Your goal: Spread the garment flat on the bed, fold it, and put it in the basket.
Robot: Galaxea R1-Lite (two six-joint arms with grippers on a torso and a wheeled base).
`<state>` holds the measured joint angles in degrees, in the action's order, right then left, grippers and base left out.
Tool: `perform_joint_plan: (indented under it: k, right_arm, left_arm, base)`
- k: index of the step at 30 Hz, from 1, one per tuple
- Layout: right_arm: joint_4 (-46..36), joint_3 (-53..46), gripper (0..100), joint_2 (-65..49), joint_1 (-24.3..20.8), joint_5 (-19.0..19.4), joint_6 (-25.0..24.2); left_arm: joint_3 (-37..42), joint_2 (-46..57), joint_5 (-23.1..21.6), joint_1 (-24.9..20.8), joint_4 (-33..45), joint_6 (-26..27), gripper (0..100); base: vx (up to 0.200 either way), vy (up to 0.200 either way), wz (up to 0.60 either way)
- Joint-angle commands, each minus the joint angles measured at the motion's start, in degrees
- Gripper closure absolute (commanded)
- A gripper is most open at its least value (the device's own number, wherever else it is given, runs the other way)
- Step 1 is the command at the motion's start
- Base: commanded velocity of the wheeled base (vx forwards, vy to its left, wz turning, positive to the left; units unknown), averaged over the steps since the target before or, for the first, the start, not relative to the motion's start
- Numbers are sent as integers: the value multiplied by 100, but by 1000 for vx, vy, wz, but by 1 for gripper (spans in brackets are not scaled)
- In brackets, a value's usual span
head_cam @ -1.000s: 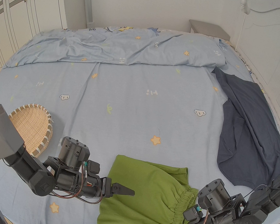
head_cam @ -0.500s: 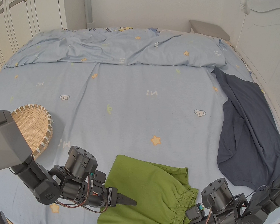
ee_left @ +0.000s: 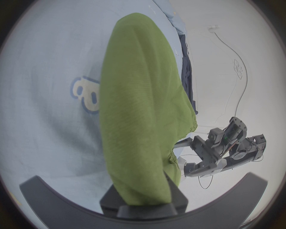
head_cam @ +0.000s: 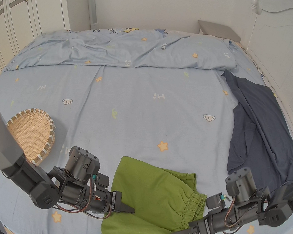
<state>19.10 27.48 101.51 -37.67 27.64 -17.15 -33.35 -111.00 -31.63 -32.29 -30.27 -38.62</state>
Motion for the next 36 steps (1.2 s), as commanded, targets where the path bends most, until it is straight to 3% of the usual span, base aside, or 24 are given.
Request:
perform_joint_plan:
  k: [1, 3, 8, 15, 20, 36]
  right_arm:
    - [-750, 944, 0, -694, 735, 75, -166]
    - [-1594, 1620, 0, -764, 1227, 84, -166]
    - [-2007, 2033, 0, -703, 1833, 93, -122]
    - [-2060, 2069, 0, -773, 2018, 216, -130]
    - [-2104, 2077, 0, -843, 2079, 216, -130]
    - [-2200, 2095, 0, -958, 2097, 216, -130]
  left_arm:
    - [-725, 623, -1, 171, 1005, 74, 100]
    - [-1499, 851, 8, 303, 2253, 258, 100]
    - [-2474, 1106, -1, 601, 3879, 962, 100]
    - [-3670, 1194, -1, 927, 5400, 1665, 100]
    - [-3916, 1142, 35, 1102, 5989, 2113, 100]
    - [-4012, 1423, 70, 1137, 6296, 2131, 100]
  base:
    - [0, 0, 0]
    - [0, 0, 0]
    - [0, 0, 0]
    - [0, 0, 0]
    - [0, 160, 0]
    - [0, 200, 0]
